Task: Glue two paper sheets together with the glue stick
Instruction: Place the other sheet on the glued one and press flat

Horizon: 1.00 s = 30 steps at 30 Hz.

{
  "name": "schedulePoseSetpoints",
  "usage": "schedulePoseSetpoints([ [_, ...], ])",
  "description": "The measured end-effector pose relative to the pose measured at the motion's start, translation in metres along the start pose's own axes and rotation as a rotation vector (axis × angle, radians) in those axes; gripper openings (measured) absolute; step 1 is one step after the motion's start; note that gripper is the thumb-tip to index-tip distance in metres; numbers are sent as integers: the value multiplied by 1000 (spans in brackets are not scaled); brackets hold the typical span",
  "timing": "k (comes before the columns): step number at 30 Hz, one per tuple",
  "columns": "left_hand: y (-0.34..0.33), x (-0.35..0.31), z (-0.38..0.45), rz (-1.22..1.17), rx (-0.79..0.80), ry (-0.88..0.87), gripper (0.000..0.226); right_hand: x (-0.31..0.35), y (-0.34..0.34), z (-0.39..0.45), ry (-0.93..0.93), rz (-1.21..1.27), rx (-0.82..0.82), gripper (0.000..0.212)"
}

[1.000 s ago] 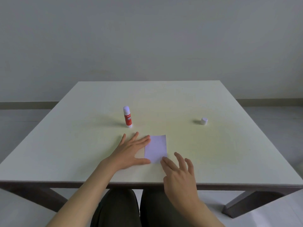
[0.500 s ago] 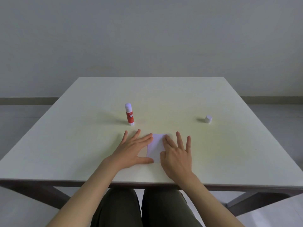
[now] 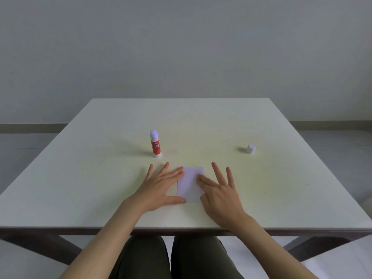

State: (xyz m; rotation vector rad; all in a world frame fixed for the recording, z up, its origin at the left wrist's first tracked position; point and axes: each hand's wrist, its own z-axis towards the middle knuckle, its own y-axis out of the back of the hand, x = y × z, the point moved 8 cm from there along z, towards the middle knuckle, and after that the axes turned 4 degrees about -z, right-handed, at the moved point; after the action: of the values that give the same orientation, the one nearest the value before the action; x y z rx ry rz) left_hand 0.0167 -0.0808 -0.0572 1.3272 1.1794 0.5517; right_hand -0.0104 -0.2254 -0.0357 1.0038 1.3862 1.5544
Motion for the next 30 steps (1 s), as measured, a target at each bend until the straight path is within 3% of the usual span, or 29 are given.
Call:
schedulePoseSetpoints([
  [8, -3, 4, 2, 19, -7, -2, 84, 27, 17, -46, 137, -99, -157, 52],
  [15, -3, 4, 2, -16, -20, 6, 87, 24, 14, -6, 57, -121, -152, 41],
  [26, -2, 2, 2, -55, -10, 18, 87, 20, -11, 30, 15, -34, -12, 57],
  [30, -1, 4, 1, -75, -26, 22, 87, 36, 12, -2, 45, -150, -99, 42],
])
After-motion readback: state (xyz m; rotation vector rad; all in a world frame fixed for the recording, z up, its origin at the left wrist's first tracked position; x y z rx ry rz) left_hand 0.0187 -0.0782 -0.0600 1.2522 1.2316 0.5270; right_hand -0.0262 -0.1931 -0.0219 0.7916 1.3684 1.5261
